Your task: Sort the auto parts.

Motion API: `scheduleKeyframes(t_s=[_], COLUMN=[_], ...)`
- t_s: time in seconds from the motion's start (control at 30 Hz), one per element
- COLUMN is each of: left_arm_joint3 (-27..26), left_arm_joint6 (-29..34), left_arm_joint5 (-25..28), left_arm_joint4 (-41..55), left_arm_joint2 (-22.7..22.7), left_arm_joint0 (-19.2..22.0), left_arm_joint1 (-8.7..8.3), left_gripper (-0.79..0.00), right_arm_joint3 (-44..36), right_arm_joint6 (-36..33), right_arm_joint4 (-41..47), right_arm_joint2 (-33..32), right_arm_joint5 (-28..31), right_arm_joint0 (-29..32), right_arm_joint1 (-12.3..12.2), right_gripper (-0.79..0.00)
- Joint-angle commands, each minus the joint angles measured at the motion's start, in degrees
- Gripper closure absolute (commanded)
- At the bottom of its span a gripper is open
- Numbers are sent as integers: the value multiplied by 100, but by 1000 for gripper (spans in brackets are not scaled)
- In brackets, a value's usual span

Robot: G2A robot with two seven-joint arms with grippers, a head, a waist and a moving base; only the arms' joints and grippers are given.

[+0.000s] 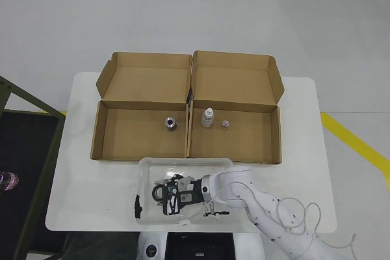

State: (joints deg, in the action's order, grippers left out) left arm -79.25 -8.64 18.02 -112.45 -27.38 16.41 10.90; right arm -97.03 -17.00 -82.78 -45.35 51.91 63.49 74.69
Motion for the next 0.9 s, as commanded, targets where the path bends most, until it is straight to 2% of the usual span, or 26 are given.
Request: scheduleKeyframes(t_s=[0.0,0.5,0.87], left_arm_joint3=[0,0,0], left_arm_joint6=[0,0,0], left_arm_joint5=[0,0,0], left_arm_joint4=[0,0,0], left_arm_joint2=[0,0,0], left_arm_joint0=[0,0,0], left_arm_joint1=[0,0,0], left_gripper=[-785,-785,-785], right_arm_joint3=[-16,-247,-379], right_arm_joint6=[13,282,549], right_arm_joint4=[86,961,1438], right_arm_joint2=[-93,-797,-989], right_arm_joint5=[88,588,476], right_arm_joint0=[-15,-157,-264], right_arm_joint1=[-25,-202,-246], right_gripper=[0,0,0])
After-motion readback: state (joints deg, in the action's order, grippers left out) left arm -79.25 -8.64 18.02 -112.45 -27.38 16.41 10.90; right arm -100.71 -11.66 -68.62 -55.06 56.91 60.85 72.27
